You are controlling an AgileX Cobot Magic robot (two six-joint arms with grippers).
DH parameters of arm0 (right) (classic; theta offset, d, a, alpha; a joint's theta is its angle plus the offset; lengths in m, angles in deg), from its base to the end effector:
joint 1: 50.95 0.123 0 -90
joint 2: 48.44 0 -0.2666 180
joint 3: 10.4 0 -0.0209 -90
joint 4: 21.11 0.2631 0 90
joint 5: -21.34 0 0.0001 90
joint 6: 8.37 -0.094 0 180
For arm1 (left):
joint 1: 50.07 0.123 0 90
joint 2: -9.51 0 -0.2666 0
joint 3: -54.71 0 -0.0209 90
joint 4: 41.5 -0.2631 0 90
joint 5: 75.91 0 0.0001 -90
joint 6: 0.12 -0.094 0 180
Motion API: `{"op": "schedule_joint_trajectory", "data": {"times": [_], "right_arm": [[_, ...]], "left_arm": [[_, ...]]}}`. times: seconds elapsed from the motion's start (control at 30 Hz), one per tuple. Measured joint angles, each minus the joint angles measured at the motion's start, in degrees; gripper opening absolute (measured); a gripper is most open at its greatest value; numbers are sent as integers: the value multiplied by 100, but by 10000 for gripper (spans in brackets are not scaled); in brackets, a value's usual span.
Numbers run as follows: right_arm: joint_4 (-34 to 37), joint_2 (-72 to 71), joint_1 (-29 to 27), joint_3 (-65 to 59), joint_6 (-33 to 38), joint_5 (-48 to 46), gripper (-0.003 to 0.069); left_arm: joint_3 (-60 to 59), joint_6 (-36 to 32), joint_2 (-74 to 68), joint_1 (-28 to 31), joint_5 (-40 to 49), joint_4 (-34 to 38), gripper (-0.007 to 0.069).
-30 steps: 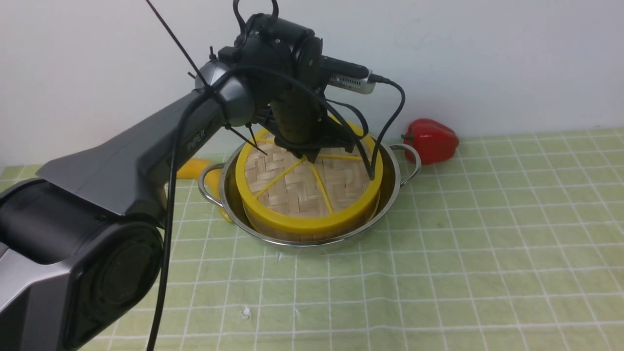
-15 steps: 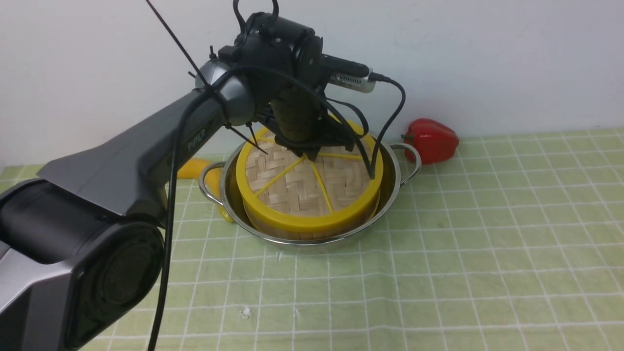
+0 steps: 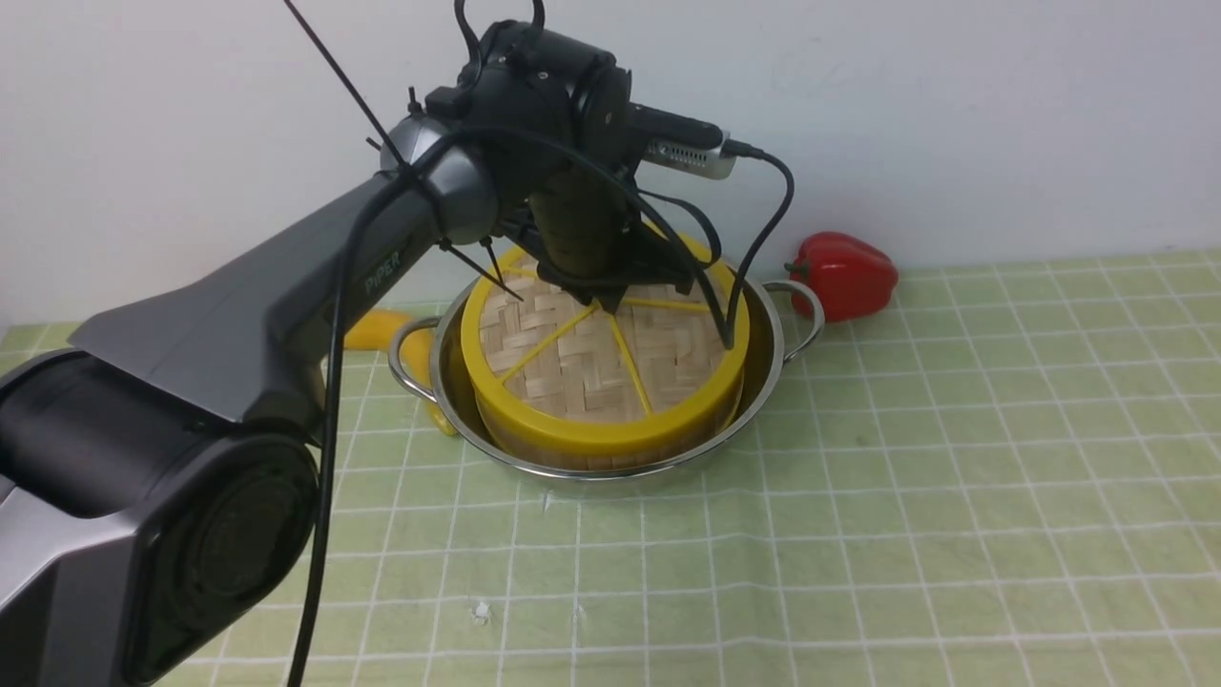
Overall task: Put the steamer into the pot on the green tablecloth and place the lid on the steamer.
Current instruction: 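Place the yellow bamboo steamer lid onto the steamer in the pot with the left gripper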
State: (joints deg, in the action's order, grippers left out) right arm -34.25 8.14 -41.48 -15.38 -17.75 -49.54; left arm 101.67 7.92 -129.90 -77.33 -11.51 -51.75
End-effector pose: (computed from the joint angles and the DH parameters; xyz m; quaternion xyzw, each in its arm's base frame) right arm 0.1441 0.0036 0.4277 0.0086 0.9091 -0.0469 0.4138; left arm 0.4542 -0.2170 0.2210 0.1842 0.9584 0.0220 0.2167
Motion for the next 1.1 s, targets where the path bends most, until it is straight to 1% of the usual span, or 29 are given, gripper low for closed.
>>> {"op": "schedule_joint_trajectory", "data": {"times": [1.1], "right_arm": [[0, 0, 0, 0, -49, 0, 244]], "left_arm": [[-5, 108, 4, 0, -40, -40, 116]]}}
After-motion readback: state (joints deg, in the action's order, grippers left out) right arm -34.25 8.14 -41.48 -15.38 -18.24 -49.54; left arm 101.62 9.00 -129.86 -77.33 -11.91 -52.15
